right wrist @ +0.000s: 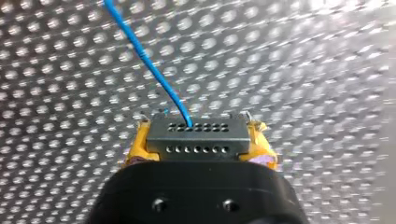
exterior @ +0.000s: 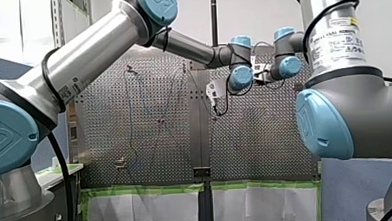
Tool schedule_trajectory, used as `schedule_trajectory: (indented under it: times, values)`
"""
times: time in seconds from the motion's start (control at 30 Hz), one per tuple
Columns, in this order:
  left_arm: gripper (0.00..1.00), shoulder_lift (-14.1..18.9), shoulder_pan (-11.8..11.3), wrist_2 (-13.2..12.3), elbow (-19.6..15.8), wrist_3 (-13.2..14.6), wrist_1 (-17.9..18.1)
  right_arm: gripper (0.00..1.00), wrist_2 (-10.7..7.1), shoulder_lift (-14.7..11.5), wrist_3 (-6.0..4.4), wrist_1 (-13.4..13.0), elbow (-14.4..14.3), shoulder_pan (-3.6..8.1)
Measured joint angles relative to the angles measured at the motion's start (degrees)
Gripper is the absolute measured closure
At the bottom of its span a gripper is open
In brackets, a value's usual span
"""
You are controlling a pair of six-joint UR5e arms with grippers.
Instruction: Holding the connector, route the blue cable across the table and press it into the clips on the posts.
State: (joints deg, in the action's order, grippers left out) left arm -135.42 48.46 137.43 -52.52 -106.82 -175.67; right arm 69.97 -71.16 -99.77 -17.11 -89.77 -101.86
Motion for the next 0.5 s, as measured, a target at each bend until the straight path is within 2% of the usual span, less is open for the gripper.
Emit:
schedule_trajectory:
  times: [0.23,0.5]
  values:
    - [1.0,0.2,0.9,1.1,0.0,0.1,0.0,1.0,-1.37,-3.1,0.0,1.4,0.1,0.24]
    - [1.0,1.3,1.8,1.2,0.0,0.3,1.8,1.0,-2.58,-4.3,0.0,1.7,0.2,0.4]
